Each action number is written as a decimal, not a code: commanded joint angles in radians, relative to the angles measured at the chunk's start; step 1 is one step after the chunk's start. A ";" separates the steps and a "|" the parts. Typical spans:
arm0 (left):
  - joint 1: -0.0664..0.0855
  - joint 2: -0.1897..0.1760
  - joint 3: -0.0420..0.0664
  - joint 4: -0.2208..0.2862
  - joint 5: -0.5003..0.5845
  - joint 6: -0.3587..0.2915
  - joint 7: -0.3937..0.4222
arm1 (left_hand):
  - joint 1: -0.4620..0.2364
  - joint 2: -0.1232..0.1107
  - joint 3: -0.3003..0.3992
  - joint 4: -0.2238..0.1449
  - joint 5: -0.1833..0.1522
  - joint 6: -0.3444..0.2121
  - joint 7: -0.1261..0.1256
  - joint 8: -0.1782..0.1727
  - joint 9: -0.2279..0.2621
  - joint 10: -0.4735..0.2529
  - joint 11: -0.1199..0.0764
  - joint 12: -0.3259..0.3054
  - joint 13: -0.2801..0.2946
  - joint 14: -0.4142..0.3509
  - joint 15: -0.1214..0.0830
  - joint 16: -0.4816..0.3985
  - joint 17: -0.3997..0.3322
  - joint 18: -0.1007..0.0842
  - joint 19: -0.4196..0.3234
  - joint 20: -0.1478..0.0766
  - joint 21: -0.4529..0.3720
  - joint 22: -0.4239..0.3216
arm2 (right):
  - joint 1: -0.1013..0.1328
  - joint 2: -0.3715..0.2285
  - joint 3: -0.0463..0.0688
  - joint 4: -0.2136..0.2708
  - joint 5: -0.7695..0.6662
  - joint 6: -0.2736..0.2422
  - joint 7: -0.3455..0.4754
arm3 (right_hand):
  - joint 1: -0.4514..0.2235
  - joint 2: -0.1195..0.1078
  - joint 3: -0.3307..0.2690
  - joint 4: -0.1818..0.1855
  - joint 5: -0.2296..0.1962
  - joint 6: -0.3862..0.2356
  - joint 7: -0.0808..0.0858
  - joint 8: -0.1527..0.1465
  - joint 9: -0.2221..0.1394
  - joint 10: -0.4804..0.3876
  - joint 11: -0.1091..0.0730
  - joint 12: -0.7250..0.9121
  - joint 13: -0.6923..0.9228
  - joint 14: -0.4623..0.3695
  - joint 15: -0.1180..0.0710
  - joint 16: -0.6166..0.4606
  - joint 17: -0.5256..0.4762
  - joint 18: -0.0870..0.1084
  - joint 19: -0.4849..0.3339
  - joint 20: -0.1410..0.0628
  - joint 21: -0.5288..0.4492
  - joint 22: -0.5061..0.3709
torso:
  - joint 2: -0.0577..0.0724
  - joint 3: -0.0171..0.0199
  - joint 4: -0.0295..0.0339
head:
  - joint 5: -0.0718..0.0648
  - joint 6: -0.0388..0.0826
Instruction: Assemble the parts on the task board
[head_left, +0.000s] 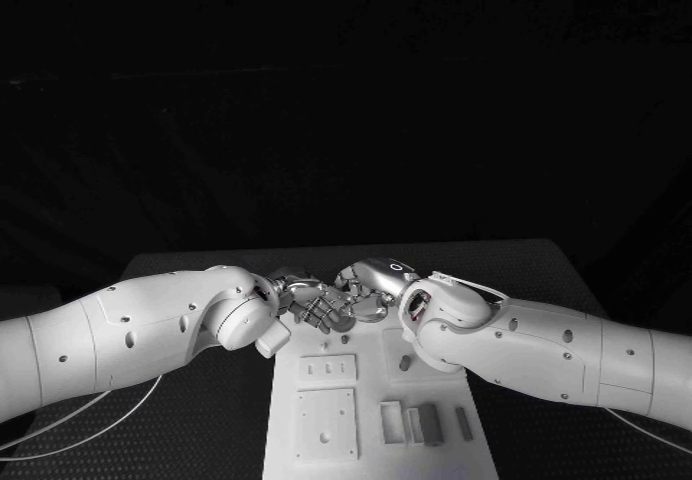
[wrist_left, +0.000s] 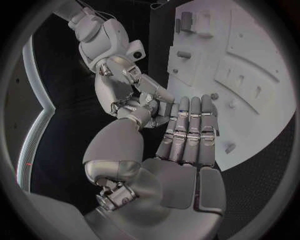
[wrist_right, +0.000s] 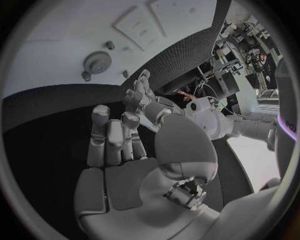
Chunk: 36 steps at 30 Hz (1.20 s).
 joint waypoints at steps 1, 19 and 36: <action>0.003 0.007 0.004 0.007 0.014 0.004 0.023 | 0.004 0.024 0.003 -0.016 -0.004 0.012 -0.006 0.009 0.003 0.015 -0.004 0.006 0.004 0.004 -0.004 -0.006 0.004 0.018 0.000 -0.003 -0.006 0.003 | -0.003 0.005 -0.002 0.002 -0.005 0.030 0.010 | 0.000 -0.002 -0.005 0.000 0.004 0.203 -0.010 0.006 -0.002 -0.003 -0.011 -0.001 -0.002 0.005 -0.010 0.004 -0.001 0.008 -0.001 -0.006 0.003 0.017 | -0.001 -0.0001 -0.0006 | -0.001 0.000; 0.003 0.007 0.004 0.005 0.009 -0.004 0.018 | 0.026 0.083 0.052 -0.078 -0.003 0.070 -0.034 0.030 0.011 0.065 -0.030 0.025 0.024 0.052 -0.024 0.008 0.032 0.004 0.013 -0.019 -0.004 0.017 | -0.004 0.004 -0.002 0.000 -0.006 0.036 0.007 | 0.000 -0.004 -0.005 0.000 0.004 0.204 -0.011 0.006 -0.001 -0.002 -0.012 -0.002 -0.002 0.007 -0.010 0.004 0.001 0.008 -0.001 -0.007 0.004 0.017 | 0.000 0.0008 -0.0005 | 0.000 -0.003; 0.003 -0.013 0.004 0.011 -0.020 -0.022 0.004 | 0.003 0.117 0.080 -0.100 -0.003 0.118 -0.041 0.046 0.025 0.114 -0.051 0.043 0.051 0.099 -0.045 0.020 0.068 -0.011 0.035 -0.042 0.005 0.037 | -0.005 -0.008 -0.002 -0.031 0.063 0.018 0.039 | -0.033 -0.042 -0.006 0.009 0.004 0.156 0.006 -0.034 -0.009 -0.028 0.003 -0.027 -0.011 -0.060 -0.001 -0.016 -0.083 0.007 -0.015 0.002 -0.013 0.011 | 0.000 0.0016 -0.0012 | -0.005 -0.002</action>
